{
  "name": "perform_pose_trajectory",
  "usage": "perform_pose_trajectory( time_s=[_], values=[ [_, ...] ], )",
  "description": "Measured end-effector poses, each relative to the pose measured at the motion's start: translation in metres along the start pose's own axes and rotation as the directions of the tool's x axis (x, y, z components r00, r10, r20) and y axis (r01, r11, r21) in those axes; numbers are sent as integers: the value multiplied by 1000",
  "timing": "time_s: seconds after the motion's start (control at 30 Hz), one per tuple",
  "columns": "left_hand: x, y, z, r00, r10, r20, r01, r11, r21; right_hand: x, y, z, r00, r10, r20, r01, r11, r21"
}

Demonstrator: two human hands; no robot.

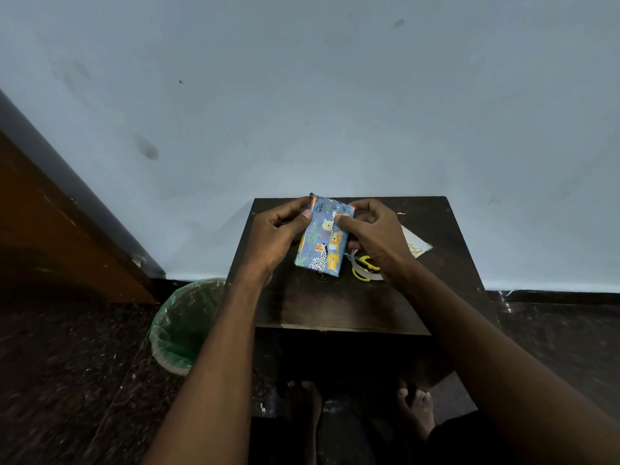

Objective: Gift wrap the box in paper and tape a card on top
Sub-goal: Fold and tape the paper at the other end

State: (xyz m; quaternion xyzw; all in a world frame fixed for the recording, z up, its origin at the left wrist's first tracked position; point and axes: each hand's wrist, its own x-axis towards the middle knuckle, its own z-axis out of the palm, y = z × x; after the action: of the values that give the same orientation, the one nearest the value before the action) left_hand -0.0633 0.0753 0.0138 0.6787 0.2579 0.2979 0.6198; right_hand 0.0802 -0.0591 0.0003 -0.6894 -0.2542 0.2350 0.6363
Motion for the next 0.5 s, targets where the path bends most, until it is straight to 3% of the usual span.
perform_pose_trajectory(
  time_s=[0.13, 0.5],
  values=[
    [2, -2, 0, 1000, -4, -3, 4, 1000, 19, -1, 1, 4, 999, -16, -50, 15, 1000, -26],
    [2, -3, -2, 999, -8, -42, 10, 999, 45, -2, 0, 3, 1000, -9, 10, 9, 1000, -14]
  ],
)
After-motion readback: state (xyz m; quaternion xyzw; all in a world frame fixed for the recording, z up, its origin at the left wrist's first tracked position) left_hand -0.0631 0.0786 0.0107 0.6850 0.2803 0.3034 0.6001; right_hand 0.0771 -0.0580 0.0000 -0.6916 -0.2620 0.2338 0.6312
